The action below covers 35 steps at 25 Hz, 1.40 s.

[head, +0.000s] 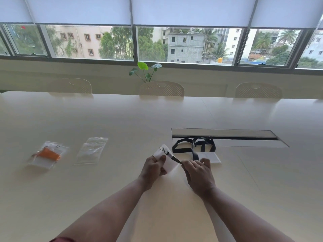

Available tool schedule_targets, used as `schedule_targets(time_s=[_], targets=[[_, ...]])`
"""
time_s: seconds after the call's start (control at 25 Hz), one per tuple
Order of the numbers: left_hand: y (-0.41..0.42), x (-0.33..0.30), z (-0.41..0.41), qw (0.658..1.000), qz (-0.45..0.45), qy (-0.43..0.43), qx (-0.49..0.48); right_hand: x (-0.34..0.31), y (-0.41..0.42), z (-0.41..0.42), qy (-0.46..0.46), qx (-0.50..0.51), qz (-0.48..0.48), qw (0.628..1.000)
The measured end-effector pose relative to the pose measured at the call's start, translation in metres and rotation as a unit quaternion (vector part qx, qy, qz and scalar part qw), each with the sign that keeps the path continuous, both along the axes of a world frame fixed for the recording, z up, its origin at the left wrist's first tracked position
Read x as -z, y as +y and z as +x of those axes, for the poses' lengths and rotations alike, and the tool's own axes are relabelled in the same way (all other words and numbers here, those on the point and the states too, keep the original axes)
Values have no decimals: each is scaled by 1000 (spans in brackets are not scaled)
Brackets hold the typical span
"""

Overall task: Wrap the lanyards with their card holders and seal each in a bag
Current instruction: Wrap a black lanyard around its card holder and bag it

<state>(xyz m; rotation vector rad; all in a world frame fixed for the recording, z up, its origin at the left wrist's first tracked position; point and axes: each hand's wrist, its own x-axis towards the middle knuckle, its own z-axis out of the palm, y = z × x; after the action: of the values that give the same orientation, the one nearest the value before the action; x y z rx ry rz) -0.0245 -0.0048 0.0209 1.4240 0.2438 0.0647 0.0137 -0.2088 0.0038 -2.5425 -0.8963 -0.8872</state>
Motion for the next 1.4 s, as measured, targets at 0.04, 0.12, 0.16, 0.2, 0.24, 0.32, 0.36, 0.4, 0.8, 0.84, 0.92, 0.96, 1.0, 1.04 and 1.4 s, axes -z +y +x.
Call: schedule_targets(time_s=[0.04, 0.12, 0.16, 0.2, 0.24, 0.32, 0.36, 0.4, 0.8, 0.84, 0.92, 0.96, 1.0, 1.04, 1.4], targets=[[5, -3, -3, 1000, -22, 13, 14, -3, 5, -5, 10, 5, 6, 1000], [18, -9, -11, 997, -55, 28, 39, -9, 20, -16, 32, 9, 20, 999], [25, -12, -17, 996, -67, 28, 49, -13, 28, -22, 46, 11, 28, 998], [32, -15, -22, 995, -81, 27, 53, -17, 35, -29, 64, 9, 39, 997], [39, -20, -27, 993, -99, 27, 55, -22, 43, -34, 91, 4, 58, 994], [54, -33, -36, 989, -131, 29, 68, -37, 60, -43, 164, -16, 107, 980], [62, -42, -39, 986, -142, 29, 81, -44, 69, -46, 191, -25, 130, 973], [69, -51, -41, 984, -148, 29, 95, -51, 78, -48, 205, -30, 151, 967], [124, -81, -58, 989, -96, -6, 114, -83, 131, -66, 206, -42, 151, 966], [127, -80, -58, 990, -101, -15, 101, -85, 134, -67, 197, -27, 142, 970], [132, -80, -58, 991, -112, -30, 73, -91, 141, -69, 197, 9, 124, 973], [133, -81, -58, 991, -118, -36, 60, -95, 144, -70, 203, 26, 115, 972], [134, -82, -58, 990, -123, -40, 49, -99, 146, -71, 211, 39, 105, 971], [134, -84, -59, 991, -125, -41, 36, -103, 148, -72, 218, 48, 96, 970], [132, -99, -61, 983, -160, -89, 23, -123, 150, -76, 452, -100, 295, 836]])
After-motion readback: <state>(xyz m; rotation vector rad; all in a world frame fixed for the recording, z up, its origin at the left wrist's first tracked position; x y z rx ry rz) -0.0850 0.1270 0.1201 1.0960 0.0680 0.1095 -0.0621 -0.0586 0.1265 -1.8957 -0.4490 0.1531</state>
